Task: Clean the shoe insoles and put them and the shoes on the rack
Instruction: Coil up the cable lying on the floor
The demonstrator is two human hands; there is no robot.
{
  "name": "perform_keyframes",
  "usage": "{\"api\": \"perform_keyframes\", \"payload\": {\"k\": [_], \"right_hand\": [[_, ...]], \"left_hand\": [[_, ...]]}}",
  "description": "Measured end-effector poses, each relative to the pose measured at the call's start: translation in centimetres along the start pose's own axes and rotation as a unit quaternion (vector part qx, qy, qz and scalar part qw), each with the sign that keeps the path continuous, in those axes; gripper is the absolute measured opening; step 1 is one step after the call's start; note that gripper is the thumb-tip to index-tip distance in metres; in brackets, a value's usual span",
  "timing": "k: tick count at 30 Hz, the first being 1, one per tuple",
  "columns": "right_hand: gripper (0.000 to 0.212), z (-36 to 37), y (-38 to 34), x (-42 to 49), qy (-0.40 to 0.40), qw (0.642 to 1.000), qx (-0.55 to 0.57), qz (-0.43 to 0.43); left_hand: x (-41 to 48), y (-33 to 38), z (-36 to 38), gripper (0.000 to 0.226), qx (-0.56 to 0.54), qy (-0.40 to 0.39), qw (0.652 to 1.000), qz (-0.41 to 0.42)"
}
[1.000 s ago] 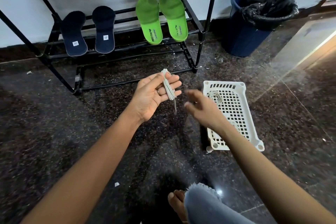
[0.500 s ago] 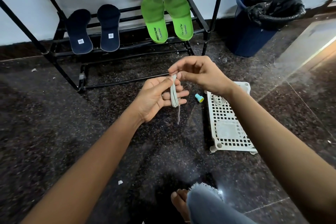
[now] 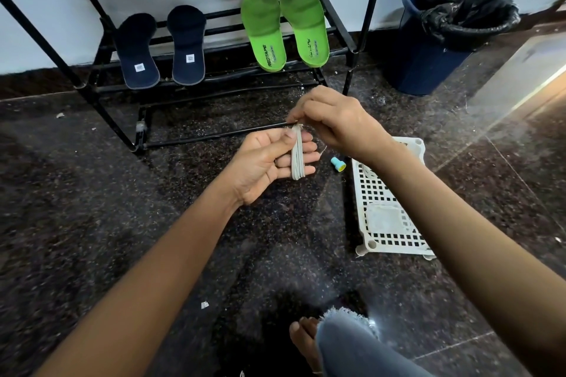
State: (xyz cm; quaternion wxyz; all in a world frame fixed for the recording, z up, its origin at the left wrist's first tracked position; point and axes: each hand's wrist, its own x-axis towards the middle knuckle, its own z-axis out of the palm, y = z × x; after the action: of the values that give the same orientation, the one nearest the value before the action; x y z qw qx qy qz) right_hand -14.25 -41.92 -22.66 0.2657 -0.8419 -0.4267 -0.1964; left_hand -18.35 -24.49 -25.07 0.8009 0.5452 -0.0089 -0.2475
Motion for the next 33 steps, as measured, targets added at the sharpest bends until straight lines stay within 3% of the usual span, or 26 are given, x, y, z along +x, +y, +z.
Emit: {"api": "perform_keyframes", "payload": {"k": [3, 6, 10, 15, 19, 25, 33], "right_hand": [[0.02, 0.8, 1.0, -1.0, 0.045, 0.997, 0.019, 0.065], [0.018, 2.3, 0.8, -2.7, 0.068, 0.977, 0.109, 0.172], [0.015, 5.0, -0.6, -5.2, 0.076, 0.904, 0.275, 0.318], [0.012, 6.6, -3.8, -7.6, 0.065, 0.777, 0.453, 0.432], [0.012, 5.5, -6.0, -8.0, 0.041, 0.741, 0.482, 0.467], [0.016, 1.5, -6.3, -5.0, 0.066, 0.68, 0.516, 0.517], [0.018, -1.7, -3.6, -1.4, 0.088, 0.614, 0.512, 0.594]], "left_hand": [[-0.1, 0.0, 0.1, 0.024, -0.006, -0.013, 1.0, 0.007], [0.0, 0.0, 0.2, 0.029, -0.023, -0.017, 0.999, 0.019], [0.4, -0.3, 0.2, 0.022, -0.061, -0.001, 0.997, 0.048], [1.0, -0.6, -0.3, 0.022, -0.064, 0.032, 0.994, 0.081], [1.5, -1.0, -0.5, 0.021, 0.017, 0.064, 0.994, 0.091], [1.5, -1.8, 0.0, 0.019, 0.146, 0.038, 0.984, 0.092], [1.7, -2.3, 1.5, 0.02, 0.128, -0.037, 0.99, 0.051]]}}
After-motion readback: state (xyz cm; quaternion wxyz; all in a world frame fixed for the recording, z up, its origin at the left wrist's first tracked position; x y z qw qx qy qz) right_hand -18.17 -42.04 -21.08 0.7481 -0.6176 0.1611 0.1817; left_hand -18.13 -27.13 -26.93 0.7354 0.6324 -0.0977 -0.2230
